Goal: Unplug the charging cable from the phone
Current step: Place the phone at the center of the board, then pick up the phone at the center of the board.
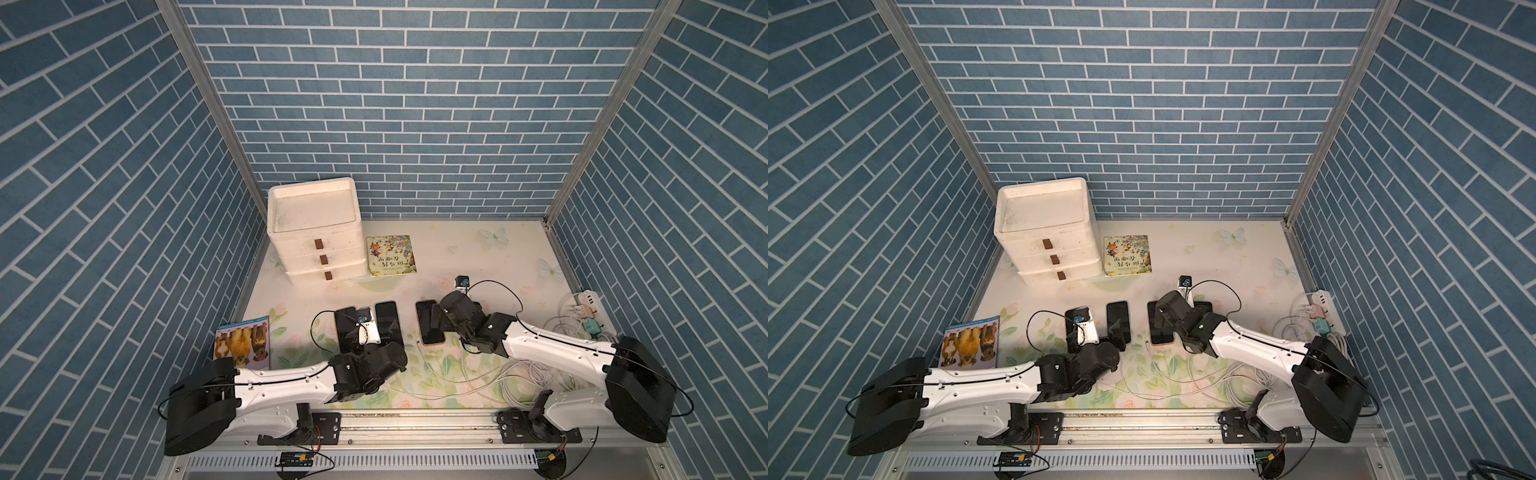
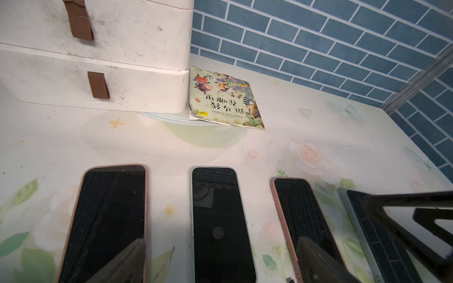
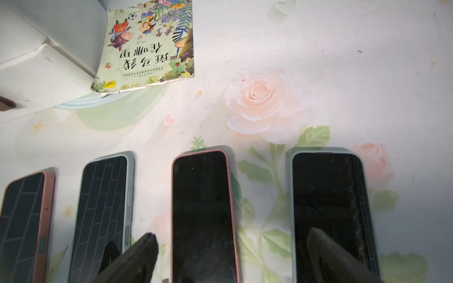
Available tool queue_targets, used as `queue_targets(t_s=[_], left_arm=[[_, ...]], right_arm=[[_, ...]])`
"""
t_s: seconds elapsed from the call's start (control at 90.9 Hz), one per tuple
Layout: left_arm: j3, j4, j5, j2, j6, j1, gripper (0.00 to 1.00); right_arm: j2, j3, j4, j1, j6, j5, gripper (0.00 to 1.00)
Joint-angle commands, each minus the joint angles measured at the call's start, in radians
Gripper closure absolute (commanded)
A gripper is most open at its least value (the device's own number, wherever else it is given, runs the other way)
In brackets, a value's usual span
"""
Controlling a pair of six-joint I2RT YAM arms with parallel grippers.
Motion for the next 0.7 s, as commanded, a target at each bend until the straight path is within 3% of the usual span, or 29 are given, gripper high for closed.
queue_targets(t_s=[0.0, 0.088, 0.22, 0.462, 0.693], left_arm=[[0.024, -0.064, 0.028, 0.031, -0.011, 0.025, 0.0], [0.057, -0.071, 0.039, 0.057, -0.006, 0.032, 0.0], [0.073, -0.086, 0.055, 0.084, -0.008, 0.047, 0.0], [0.084, -0.061, 0.11, 0.12, 0.018, 0.098, 0.01], [0.117, -0.021, 0.142, 0.192, 0.051, 0.131, 0.03]], right_arm=[[-0.087, -0.071, 0.149, -0.035, -0.02, -0.022, 0.01], [-0.078, -0.075, 0.149, -0.107, -0.059, -0.168, 0.11], [-0.031, -0.089, 0.168, -0.122, -0.088, -0.235, 0.35], [-0.038, -0.089, 0.139, -0.055, -0.096, -0.158, 0.76], [-0.07, -0.107, 0.109, 0.0, -0.069, -0.076, 0.8]])
